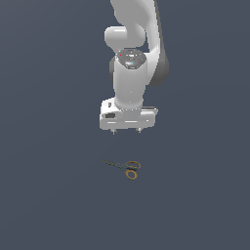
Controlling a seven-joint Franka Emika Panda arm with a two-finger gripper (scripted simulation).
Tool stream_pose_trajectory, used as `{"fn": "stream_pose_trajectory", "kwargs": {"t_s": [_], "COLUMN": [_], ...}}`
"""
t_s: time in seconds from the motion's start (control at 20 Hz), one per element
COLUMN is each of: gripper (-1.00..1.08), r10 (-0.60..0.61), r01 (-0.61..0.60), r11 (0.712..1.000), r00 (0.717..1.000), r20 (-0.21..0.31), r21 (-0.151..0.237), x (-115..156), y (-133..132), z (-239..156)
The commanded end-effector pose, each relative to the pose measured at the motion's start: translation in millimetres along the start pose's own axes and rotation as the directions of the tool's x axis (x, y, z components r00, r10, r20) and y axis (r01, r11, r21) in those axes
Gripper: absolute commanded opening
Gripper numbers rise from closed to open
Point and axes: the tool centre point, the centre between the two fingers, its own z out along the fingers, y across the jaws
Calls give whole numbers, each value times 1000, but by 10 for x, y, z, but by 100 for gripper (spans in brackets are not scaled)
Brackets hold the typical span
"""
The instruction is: Pick up the object and move it to a goal position.
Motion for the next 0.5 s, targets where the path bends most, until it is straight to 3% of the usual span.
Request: {"fn": "stream_pose_trajectory", "kwargs": {"t_s": [0.0,0.45], "gripper": [100,100], "r10": [-13,-130], "r01": [13,130], "r11": [1000,991], "r00": [1000,991], "r20": [1,5], "r21": [0,-3], "x": [9,96], "y": [4,39], "z": [16,156]}}
